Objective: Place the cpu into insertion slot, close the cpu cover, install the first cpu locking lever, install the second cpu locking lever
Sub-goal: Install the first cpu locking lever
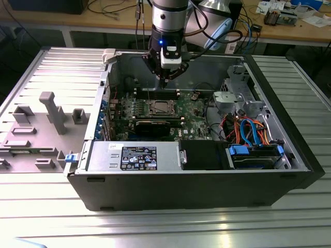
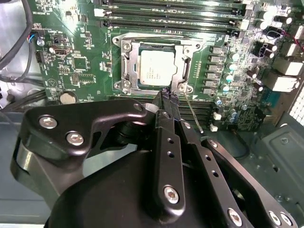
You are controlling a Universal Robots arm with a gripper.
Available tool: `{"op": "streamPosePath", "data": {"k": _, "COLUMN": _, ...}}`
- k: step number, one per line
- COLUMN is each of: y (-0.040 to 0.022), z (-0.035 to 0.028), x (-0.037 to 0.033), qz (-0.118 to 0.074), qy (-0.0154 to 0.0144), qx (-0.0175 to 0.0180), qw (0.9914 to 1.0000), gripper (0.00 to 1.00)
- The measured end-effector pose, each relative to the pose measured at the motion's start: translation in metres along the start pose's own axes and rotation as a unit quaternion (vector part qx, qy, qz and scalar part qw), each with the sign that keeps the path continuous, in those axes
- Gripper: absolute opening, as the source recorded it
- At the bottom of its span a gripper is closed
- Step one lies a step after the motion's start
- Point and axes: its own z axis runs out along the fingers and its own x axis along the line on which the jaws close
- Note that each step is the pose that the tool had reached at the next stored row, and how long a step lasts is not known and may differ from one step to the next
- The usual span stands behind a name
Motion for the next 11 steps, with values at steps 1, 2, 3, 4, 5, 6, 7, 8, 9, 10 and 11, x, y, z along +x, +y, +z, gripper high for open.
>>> {"op": "streamPosePath", "data": {"k": 1, "y": 0.0, "z": 0.0, "x": 0.0, "qz": -0.004, "qy": 0.0001, "qx": 0.0001, "qw": 0.99999, "gripper": 0.11}}
{"op": "streamPosePath", "data": {"k": 2, "y": 0.0, "z": 0.0, "x": 0.0, "qz": -0.009, "qy": 0.0001, "qx": 0.0002, "qw": 0.99996, "gripper": 0.11}}
{"op": "streamPosePath", "data": {"k": 3, "y": 0.0, "z": 0.0, "x": 0.0, "qz": -0.016, "qy": 0.0002, "qx": 0.0003, "qw": 0.99987, "gripper": 0.11}}
{"op": "streamPosePath", "data": {"k": 4, "y": 0.0, "z": 0.0, "x": 0.0, "qz": -0.018, "qy": 0.0002, "qx": 0.0003, "qw": 0.99984, "gripper": 0.11}}
{"op": "streamPosePath", "data": {"k": 5, "y": 0.0, "z": 0.0, "x": 0.0, "qz": -0.02, "qy": 0.0003, "qx": 0.0003, "qw": 0.9998, "gripper": 0.11}}
{"op": "streamPosePath", "data": {"k": 6, "y": 0.0, "z": 0.0, "x": 0.0, "qz": -0.022, "qy": 0.0003, "qx": 0.0004, "qw": 0.99977, "gripper": 0.11}}
{"op": "streamPosePath", "data": {"k": 7, "y": 0.0, "z": 0.0, "x": 0.0, "qz": -0.023, "qy": 0.0003, "qx": 0.0004, "qw": 0.99973, "gripper": 0.11}}
{"op": "streamPosePath", "data": {"k": 8, "y": 0.0, "z": 0.0, "x": 0.0, "qz": -0.026, "qy": 0.0004, "qx": 0.0005, "qw": 0.99965, "gripper": 0.11}}
{"op": "streamPosePath", "data": {"k": 9, "y": 0.0, "z": 0.0, "x": 0.0, "qz": -0.029, "qy": 0.0004, "qx": 0.0005, "qw": 0.99959, "gripper": 0.11}}
{"op": "streamPosePath", "data": {"k": 10, "y": 0.0, "z": 0.0, "x": 0.0, "qz": -0.03, "qy": 0.0004, "qx": 0.0005, "qw": 0.99955, "gripper": 0.11}}
{"op": "streamPosePath", "data": {"k": 11, "y": 0.0, "z": 0.0, "x": 0.0, "qz": -0.032, "qy": 0.0004, "qx": 0.0005, "qw": 0.9995, "gripper": 0.11}}
